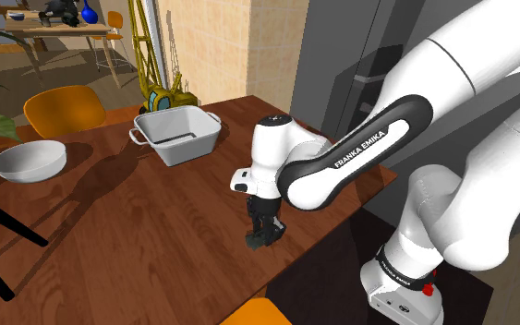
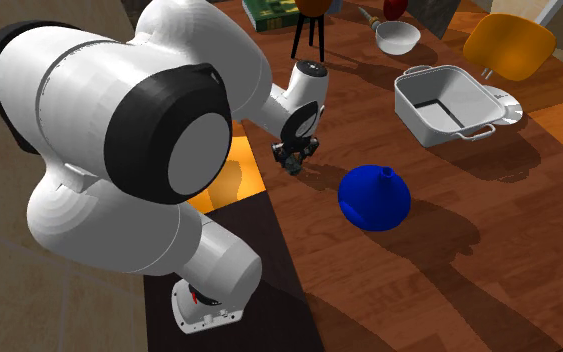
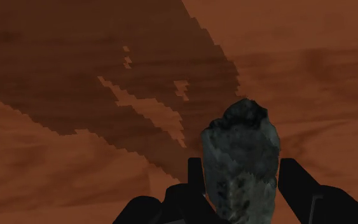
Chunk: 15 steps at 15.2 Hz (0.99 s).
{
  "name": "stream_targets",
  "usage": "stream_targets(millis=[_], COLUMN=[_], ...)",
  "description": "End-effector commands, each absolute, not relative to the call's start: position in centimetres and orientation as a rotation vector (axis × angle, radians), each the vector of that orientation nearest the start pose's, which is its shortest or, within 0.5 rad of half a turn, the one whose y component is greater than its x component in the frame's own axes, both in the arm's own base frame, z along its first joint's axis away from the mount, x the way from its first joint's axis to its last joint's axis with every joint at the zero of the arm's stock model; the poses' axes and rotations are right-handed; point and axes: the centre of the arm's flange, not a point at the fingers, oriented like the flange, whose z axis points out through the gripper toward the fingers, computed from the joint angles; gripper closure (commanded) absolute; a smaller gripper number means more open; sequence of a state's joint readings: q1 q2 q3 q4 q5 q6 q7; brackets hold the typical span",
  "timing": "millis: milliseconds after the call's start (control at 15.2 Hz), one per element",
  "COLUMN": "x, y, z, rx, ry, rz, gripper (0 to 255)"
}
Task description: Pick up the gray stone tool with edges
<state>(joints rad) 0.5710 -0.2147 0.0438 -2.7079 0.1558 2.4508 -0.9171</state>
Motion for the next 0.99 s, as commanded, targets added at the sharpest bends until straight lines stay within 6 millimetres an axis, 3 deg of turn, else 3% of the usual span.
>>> stream_targets(millis=[0,462,924], x=[32.0,32.0,32.0], y=[22.7,22.7,22.7], z=[28.9,28.8,32.5], rx=[-2.319,-2.319,-2.319], ry=[-1.976,-1.976,-1.976], rz=[0.061,0.061,0.061], gripper=[255,255,255])
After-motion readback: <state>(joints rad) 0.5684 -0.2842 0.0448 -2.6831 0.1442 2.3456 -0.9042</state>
